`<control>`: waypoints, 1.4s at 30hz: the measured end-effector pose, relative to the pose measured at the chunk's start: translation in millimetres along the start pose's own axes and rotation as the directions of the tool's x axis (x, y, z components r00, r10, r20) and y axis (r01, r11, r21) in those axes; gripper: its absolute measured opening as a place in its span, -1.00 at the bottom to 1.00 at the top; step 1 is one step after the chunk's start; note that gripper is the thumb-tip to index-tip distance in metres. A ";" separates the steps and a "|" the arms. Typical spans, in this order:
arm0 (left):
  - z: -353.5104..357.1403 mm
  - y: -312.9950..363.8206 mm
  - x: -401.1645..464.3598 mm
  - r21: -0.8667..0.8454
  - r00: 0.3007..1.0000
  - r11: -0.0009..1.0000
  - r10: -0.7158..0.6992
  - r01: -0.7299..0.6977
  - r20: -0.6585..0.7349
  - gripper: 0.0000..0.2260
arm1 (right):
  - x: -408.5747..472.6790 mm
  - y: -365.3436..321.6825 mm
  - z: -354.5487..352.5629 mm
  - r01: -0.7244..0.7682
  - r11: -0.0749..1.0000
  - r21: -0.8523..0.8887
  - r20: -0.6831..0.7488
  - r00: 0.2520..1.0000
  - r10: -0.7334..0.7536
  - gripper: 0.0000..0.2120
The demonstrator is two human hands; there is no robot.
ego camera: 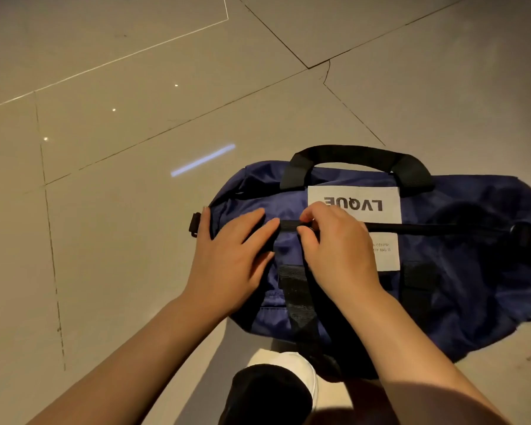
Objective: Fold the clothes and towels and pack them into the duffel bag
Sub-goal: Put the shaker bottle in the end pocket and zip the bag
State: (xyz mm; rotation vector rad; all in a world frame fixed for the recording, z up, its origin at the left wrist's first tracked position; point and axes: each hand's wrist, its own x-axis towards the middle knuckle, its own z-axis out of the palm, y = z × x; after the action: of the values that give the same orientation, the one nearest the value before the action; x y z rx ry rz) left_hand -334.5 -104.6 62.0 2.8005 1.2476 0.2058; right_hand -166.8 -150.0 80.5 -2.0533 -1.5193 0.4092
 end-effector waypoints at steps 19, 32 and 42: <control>20.5 -16.3 -6.2 0.099 0.982 0.994 0.071 -0.055 -0.172 -0.67 | 2.0 48.9 -34.0 -0.037 0.966 -0.256 -0.146 0.989 -0.001 -0.80; 34.2 61.9 29.0 -0.172 0.939 0.983 -0.002 0.065 0.344 -0.42 | 5.2 68.1 -56.4 0.036 0.957 -0.288 0.018 0.999 -0.032 -0.75; 42.6 94.7 34.9 -0.107 0.979 0.988 0.124 -0.107 0.163 -0.45 | 14.9 108.0 -103.9 0.424 0.706 -0.568 0.327 0.903 -0.279 -0.59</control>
State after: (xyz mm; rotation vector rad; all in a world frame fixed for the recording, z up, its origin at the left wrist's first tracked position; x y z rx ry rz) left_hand -235.5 -142.3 34.2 2.7416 1.0111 0.0332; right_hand -21.7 -184.4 101.5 -2.1411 -2.3925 -0.0561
